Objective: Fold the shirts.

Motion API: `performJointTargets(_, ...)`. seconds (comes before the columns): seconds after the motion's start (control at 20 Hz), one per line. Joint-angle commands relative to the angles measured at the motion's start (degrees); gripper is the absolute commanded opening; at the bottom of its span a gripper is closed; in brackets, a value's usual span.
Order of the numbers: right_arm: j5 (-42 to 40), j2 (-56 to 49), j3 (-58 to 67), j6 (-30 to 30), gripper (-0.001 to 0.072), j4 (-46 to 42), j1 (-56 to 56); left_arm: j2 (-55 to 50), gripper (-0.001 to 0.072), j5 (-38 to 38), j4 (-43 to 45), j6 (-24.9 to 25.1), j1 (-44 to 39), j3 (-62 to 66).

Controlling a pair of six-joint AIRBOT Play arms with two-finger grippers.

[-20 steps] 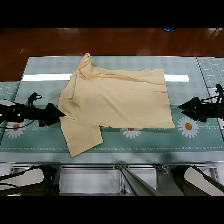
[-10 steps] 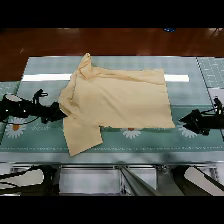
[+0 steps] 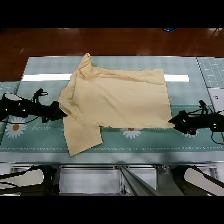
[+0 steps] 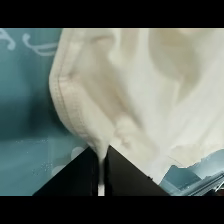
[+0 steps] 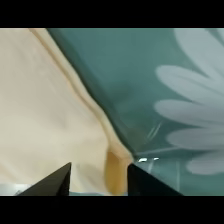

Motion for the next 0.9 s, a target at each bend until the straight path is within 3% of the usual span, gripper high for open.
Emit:
performJointTargets(0.0,-7.58,-4.13,1.53,0.28,0.037,5.53,5.07,0.0,0.0025,0.02,-0.02,0.0,-0.02,0.07)
performJointTargets(0.05,-7.87,-5.2,2.69,0.31,0.0332,5.73,7.08,0.0,0.0025,0.04,-0.2,0.0,0.0,0.07)
performJointTargets(0.15,-6.88,-6.62,5.33,-1.53,0.005,5.77,10.73,0.02,0.0025,0.0,-1.11,0.0,0.0,0.48)
performJointTargets(0.2,-5.53,-6.6,7.43,-3.23,0.0025,6.21,12.26,0.17,0.0025,-0.39,-2.49,0.02,0.02,1.51)
performJointTargets(0.4,4.0,-3.52,25.83,-3.43,0.0024,5.22,12.79,4.87,0.0024,-1.6,-11.41,0.22,0.13,13.46)
performJointTargets(0.55,7.21,0.09,47.8,-0.44,0.0024,1.46,12.28,10.21,0.0025,0.96,-18.38,0.09,0.13,29.49)
performJointTargets(0.7,8.09,3.28,67.98,1.99,0.0024,-2.19,11.76,14.99,0.0024,4.92,-18.99,-1.09,0.15,46.14)
performJointTargets(0.85,7.69,8.9,80.13,3.02,0.0024,-5.75,11.74,19.89,0.0024,6.82,-16.94,-1.14,0.98,58.53)
